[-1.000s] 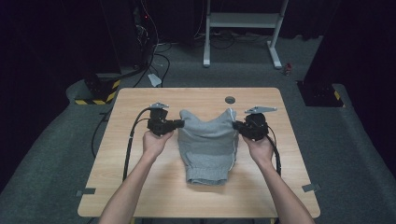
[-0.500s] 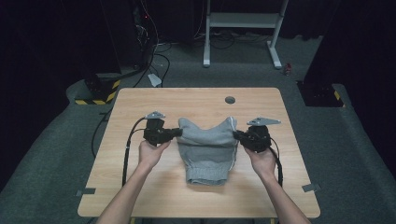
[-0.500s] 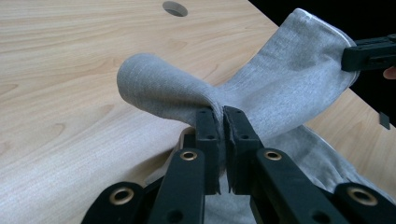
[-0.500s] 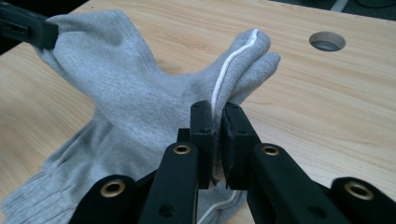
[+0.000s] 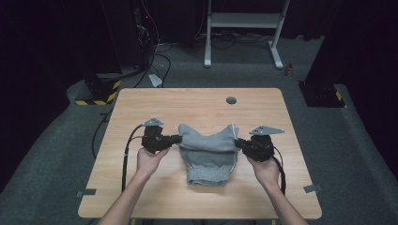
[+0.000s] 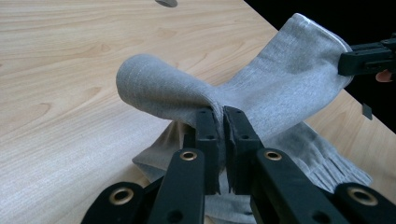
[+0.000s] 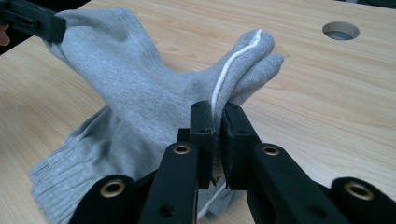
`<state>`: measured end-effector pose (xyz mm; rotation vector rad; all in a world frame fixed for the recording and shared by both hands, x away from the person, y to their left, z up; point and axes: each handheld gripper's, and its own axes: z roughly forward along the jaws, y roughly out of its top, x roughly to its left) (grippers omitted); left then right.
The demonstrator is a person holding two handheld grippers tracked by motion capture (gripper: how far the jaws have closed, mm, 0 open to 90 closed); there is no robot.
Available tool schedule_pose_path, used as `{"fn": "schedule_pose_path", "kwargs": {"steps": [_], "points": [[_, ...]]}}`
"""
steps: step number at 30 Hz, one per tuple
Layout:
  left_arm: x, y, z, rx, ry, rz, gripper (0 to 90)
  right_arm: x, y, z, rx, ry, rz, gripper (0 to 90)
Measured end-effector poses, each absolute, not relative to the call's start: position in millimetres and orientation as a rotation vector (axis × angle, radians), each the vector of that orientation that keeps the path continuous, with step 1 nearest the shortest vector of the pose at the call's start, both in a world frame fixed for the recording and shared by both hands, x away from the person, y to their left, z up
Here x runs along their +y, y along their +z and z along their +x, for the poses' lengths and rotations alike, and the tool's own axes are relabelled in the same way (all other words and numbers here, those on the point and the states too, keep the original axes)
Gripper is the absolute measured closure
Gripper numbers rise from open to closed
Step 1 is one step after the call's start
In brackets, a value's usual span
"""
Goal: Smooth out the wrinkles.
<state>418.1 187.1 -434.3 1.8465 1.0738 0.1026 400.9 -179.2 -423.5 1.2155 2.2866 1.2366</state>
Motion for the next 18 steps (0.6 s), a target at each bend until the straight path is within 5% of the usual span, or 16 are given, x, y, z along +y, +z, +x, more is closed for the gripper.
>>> {"fn": "schedule_pose_path", "kwargs": {"steps": [18], "points": [[183,-460,374,1.043,0.089,1.904,84.8,-188,-458,359,2.341,1.219,1.222,83.5]]}}
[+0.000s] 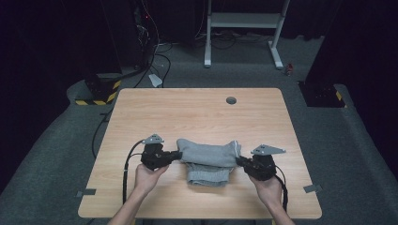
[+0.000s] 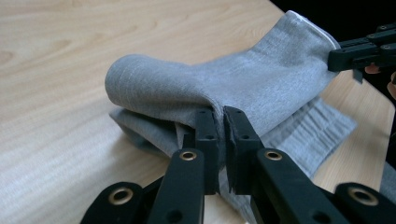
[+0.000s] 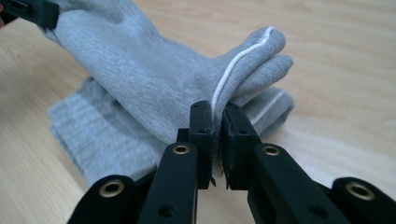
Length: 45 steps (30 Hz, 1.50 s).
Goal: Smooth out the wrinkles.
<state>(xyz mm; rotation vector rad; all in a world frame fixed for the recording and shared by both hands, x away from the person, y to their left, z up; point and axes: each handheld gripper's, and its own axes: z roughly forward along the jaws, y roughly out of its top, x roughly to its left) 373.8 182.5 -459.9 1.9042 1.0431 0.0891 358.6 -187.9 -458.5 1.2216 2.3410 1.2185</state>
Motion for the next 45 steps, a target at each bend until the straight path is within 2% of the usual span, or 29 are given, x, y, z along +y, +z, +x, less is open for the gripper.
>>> {"fn": "schedule_pose_path", "kwargs": {"steps": [10,21,28,38,41,45], "points": [[177,-493,354,1.067,0.055,1.948,83.8,-196,-493,336,2.362,1.242,1.326,83.2],[163,-518,350,1.122,0.039,1.948,83.0,-184,-511,345,2.410,1.157,1.358,82.3],[159,-520,359,1.147,0.094,1.938,83.2,-180,-511,357,2.393,1.123,1.355,82.1],[155,-516,397,1.206,0.138,1.916,83.0,-176,-510,404,2.345,1.096,1.403,82.0],[159,-520,405,1.238,0.101,1.860,82.4,-177,-511,413,2.340,1.099,1.396,81.8],[161,-521,409,1.236,0.102,1.865,81.1,-175,-509,416,2.340,1.081,1.384,81.5]]}}
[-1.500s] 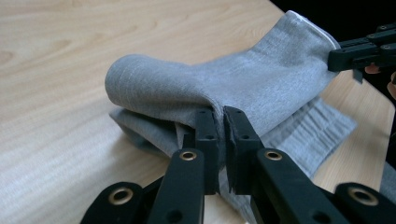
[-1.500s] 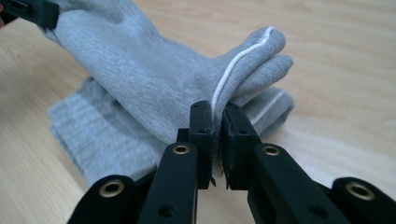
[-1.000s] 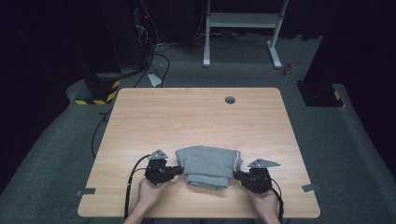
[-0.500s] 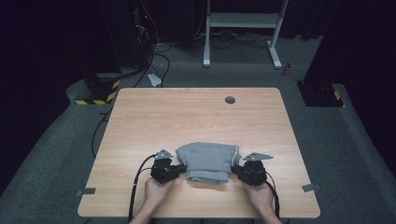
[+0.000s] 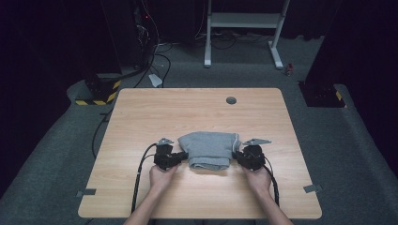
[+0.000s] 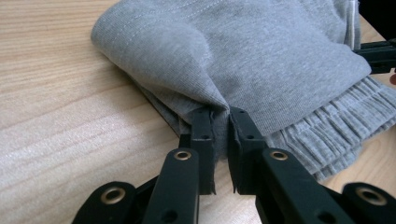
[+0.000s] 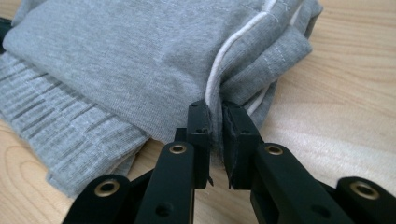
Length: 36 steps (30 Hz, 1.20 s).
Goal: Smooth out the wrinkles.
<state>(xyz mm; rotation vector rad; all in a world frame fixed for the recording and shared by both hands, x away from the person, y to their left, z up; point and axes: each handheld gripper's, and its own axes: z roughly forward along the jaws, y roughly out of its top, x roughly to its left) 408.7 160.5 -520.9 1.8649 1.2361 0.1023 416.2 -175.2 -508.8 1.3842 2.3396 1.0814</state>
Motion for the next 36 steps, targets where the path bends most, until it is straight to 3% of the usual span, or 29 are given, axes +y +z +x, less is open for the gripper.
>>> {"fn": "schedule_pose_path", "kwargs": {"steps": [4,8,15,23,33,36], "points": [[158,-516,416,1.224,0.137,1.878,80.0,-173,-507,420,2.340,1.042,1.345,81.3],[162,-517,424,1.250,0.093,1.872,77.9,-173,-506,428,2.344,1.024,1.341,80.8],[171,-501,418,1.235,0.106,1.830,53.6,-181,-495,424,2.307,1.085,1.383,58.6],[177,-479,428,1.280,0.189,1.814,41.5,-188,-473,429,2.255,1.144,1.427,45.1],[170,-491,465,1.380,0.132,1.838,37.7,-182,-468,457,2.226,1.106,1.526,44.5],[165,-493,471,1.370,0.117,1.830,39.7,-180,-469,464,2.229,1.091,1.538,49.7]]}}
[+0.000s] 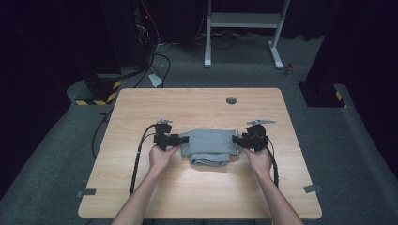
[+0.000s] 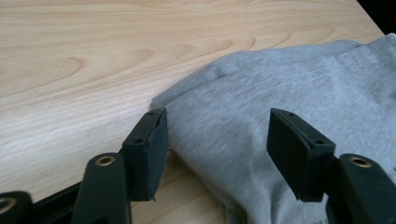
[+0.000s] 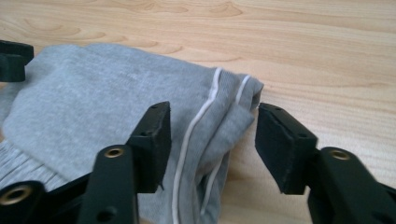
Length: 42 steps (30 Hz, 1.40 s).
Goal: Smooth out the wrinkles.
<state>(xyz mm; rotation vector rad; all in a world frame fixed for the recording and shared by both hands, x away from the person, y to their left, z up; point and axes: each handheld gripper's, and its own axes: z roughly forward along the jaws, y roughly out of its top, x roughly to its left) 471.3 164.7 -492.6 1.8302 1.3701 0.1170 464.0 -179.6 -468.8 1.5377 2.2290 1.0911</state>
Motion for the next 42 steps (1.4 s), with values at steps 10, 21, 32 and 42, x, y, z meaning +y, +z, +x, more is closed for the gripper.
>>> {"fn": "schedule_pose_path", "kwargs": {"steps": [10,21,32,42], "points": [[160,-484,471,1.285,0.094,1.851,83.7,-178,-467,462,2.271,1.100,1.450,81.2],[168,-462,443,1.154,0.103,1.785,85.3,-175,-453,439,2.259,1.142,1.267,82.0],[172,-468,398,1.050,0.089,1.805,85.2,-186,-459,398,2.249,1.238,1.164,82.4],[174,-494,374,1.053,0.083,1.880,85.0,-194,-488,370,2.309,1.198,1.191,82.6]]}}
